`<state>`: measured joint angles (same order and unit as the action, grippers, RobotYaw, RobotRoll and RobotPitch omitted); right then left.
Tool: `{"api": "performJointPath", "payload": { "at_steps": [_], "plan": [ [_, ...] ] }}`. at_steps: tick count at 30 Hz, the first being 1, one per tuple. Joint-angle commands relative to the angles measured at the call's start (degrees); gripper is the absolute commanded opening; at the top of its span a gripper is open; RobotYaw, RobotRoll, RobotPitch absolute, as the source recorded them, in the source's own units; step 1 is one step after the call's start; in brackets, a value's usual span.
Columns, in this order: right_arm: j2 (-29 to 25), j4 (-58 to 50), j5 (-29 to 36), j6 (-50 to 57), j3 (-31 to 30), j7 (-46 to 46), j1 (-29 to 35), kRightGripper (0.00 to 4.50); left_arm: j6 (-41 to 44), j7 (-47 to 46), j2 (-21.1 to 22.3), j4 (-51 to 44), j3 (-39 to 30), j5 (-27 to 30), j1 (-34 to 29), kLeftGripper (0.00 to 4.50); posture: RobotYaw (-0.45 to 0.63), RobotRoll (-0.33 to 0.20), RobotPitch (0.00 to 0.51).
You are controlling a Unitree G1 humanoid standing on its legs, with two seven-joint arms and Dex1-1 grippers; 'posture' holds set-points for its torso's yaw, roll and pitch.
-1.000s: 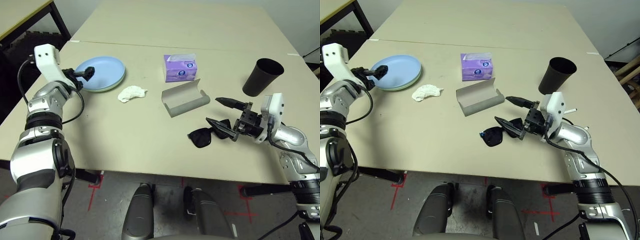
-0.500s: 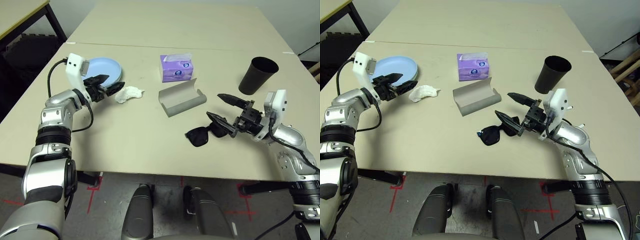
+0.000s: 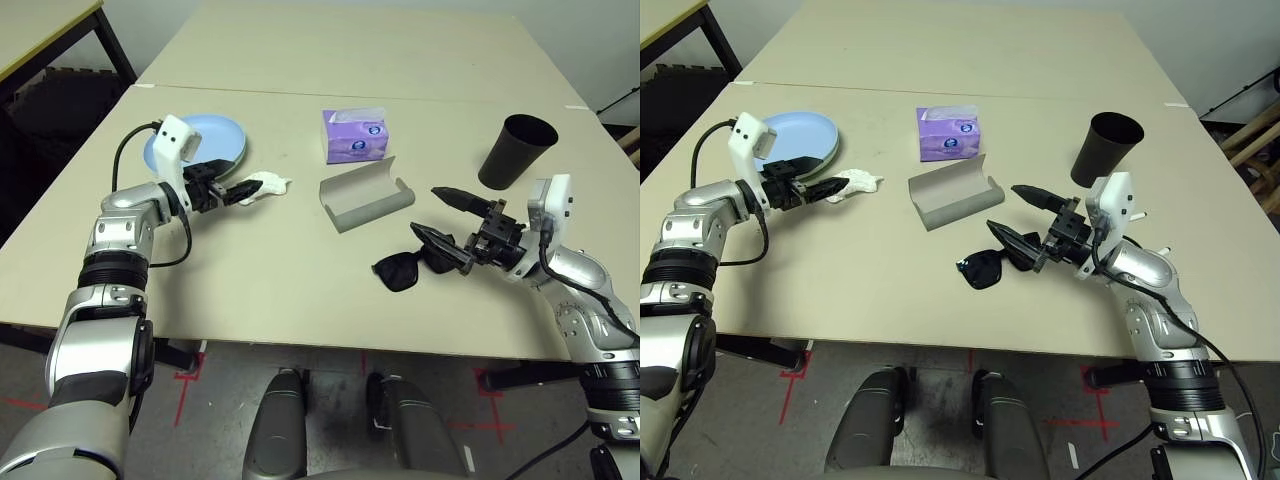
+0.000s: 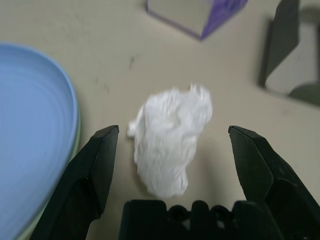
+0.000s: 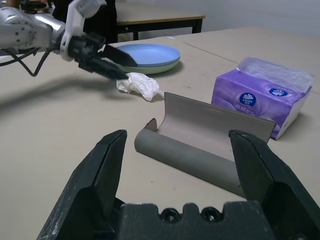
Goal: Organize and tidy the items on the table.
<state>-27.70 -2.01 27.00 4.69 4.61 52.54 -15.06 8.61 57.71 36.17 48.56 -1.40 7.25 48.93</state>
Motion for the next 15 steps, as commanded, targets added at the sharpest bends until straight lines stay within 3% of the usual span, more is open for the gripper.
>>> {"api": "performJointPath", "payload": {
  "at_steps": [1,5,7,11,15],
  "plan": [
    [-0.37,-0.78,-0.1,0.19,0.39,-0.05,0.29,4.5,-0.96,0.14,0.15,1.78,1.06,-1.75,0.56,4.47,0.16,0.0,0.14],
    [-0.35,-0.78,-0.2,0.04,0.34,-0.09,0.33,4.5,-1.49,-0.93,-0.41,3.35,1.42,-2.82,0.87,4.47,0.16,0.0,0.14],
    [-0.32,-0.76,-0.27,-0.03,0.3,-0.12,0.32,4.5,-1.77,-1.83,-0.74,4.26,1.4,-3.34,1.21,4.06,0.16,0.0,0.14],
    [-0.27,-0.86,-0.36,-0.09,0.28,-0.23,0.41,4.5,-1.8,-1.71,-1.07,4.89,1.21,-3.54,1.6,2.74,0.16,0.0,0.141],
    [-0.18,-1.44,-0.39,0.09,0.18,-0.57,0.82,4.5,-1.78,-1.36,-1.24,4.66,1.14,-3.56,1.7,1.14,0.16,0.0,0.144]
  ]
}}
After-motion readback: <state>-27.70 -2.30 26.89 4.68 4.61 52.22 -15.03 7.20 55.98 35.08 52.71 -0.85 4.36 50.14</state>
